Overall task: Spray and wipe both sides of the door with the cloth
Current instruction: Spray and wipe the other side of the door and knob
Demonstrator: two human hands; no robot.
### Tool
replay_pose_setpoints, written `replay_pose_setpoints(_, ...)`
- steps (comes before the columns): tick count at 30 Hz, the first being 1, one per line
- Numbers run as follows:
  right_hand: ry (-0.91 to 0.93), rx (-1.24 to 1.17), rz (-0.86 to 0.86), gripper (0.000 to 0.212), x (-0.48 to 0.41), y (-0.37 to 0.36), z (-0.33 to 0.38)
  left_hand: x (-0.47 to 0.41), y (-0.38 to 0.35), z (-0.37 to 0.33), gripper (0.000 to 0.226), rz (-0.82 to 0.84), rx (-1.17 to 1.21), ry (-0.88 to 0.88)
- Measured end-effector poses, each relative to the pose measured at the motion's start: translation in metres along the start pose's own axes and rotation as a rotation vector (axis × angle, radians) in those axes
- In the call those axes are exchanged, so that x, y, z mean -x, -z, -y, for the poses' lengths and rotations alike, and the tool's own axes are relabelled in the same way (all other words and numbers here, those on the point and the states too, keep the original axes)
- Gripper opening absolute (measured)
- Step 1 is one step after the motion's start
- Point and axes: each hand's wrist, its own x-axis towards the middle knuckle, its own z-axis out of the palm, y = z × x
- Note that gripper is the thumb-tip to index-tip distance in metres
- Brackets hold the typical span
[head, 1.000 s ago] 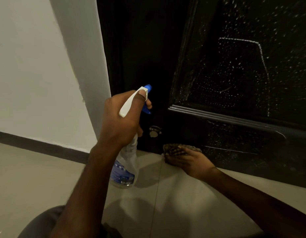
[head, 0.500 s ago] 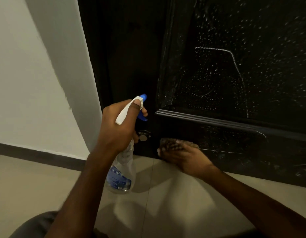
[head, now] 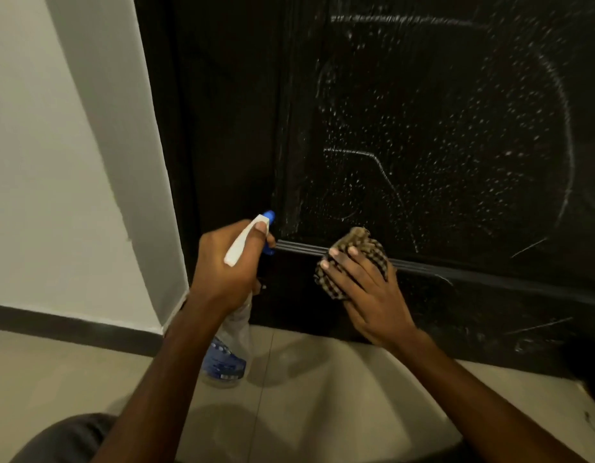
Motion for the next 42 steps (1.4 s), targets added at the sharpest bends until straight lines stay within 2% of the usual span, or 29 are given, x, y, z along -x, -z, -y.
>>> replay_pose_setpoints(5, -0.332, -0.314, -0.247, 0.071, -0.003, 0.04, 0.011, 0.007, -0.006, -0.032, 0.033, 0.017, -0.02, 0.021)
replay_pose_setpoints(8, -0.419, -0.416, -0.39, 0.072, -0.023, 0.069, 0.012, 0.011, -0.012, -0.059, 0.035, 0.014, 0.017, 0.021)
replay_pose_setpoints(12, -0.404, -0.438, -0.462, 0.073, -0.049, 0.102, 0.012, 0.013, -0.022, -0.1, 0.039, 0.037, 0.064, 0.036)
replay_pose_setpoints(18, -0.306, -0.363, -0.522, 0.075, -0.083, 0.15, 0.002, 0.001, -0.026, -0.151, 0.041, 0.068, 0.072, -0.031)
replay_pose_setpoints(25, -0.305, -0.339, -0.679, 0.067, -0.123, 0.202, -0.012, -0.027, -0.023, -0.199, 0.047, 0.086, 0.068, -0.051)
replay_pose_setpoints(34, -0.286, -0.3, -0.788, 0.065, -0.169, 0.232, -0.027, -0.066, -0.02, -0.232, 0.047, 0.096, 0.051, -0.062)
replay_pose_setpoints(42, -0.289, -0.25, -0.862, 0.066, -0.201, 0.235, -0.056, -0.101, -0.012, -0.239, 0.048, 0.038, 0.025, -0.063)
